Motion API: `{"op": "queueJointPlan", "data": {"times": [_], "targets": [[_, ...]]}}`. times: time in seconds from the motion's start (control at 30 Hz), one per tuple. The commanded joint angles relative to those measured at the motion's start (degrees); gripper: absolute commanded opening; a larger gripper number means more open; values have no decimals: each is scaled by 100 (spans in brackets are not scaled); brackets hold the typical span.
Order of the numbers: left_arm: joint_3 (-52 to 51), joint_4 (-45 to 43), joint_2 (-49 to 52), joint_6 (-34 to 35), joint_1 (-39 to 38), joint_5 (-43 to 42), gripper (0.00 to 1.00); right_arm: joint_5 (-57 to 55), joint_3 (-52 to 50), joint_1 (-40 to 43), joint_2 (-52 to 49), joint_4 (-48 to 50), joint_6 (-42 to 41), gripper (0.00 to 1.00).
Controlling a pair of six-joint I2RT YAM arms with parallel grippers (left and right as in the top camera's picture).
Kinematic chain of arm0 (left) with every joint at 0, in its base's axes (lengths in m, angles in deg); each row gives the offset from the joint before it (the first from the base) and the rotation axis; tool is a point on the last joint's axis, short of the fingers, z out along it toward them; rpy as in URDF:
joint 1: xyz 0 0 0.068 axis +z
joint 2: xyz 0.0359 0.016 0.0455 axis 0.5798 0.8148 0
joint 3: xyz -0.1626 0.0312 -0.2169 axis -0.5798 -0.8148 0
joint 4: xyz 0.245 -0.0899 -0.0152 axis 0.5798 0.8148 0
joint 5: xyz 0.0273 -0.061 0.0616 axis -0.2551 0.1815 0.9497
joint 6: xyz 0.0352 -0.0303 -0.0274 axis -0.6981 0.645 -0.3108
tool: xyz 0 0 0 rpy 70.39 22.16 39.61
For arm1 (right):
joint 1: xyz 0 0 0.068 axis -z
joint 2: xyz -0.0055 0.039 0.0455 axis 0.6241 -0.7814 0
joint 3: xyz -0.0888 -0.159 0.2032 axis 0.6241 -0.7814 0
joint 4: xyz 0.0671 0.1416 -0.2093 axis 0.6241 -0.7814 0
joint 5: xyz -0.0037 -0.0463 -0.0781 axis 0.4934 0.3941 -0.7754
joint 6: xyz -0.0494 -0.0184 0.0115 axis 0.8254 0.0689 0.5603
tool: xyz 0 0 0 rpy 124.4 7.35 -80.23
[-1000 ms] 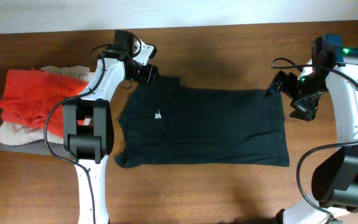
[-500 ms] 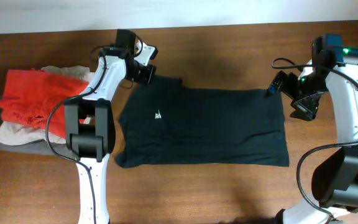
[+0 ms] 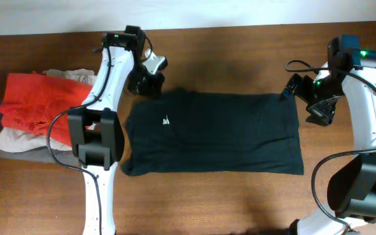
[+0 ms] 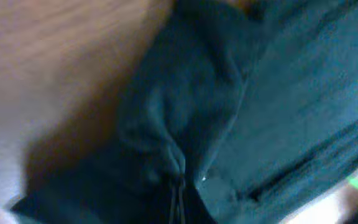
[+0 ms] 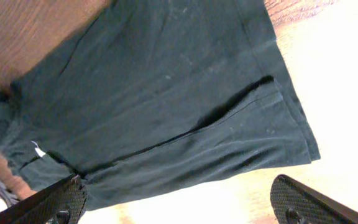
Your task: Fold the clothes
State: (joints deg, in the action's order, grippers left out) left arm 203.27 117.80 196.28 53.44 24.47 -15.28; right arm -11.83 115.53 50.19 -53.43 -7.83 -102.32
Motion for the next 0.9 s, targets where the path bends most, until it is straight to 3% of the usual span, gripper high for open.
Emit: {"op": "queueJointPlan", "data": {"times": [0.0, 0.2, 0.33, 0.57, 0.7, 0.87], "targets": [[63, 352, 17, -35, -103, 20, 2, -136, 81, -26, 116, 57, -4, 99], [63, 942, 20, -33, -236, 291, 4, -136, 81, -26, 116, 83, -2, 99], [63, 1054, 26, -33, -269, 592, 18, -138, 81, -26, 116, 92, -2, 99], [63, 1226, 26, -31, -271, 662, 19, -140, 81, -26, 116, 111, -2, 99], [59, 492, 33, -31, -275, 651, 19, -138, 81, -26, 116, 168, -2, 99], [52, -586, 260, -33, -424, 496, 42, -136, 81, -26, 116, 186, -2, 99]]}}
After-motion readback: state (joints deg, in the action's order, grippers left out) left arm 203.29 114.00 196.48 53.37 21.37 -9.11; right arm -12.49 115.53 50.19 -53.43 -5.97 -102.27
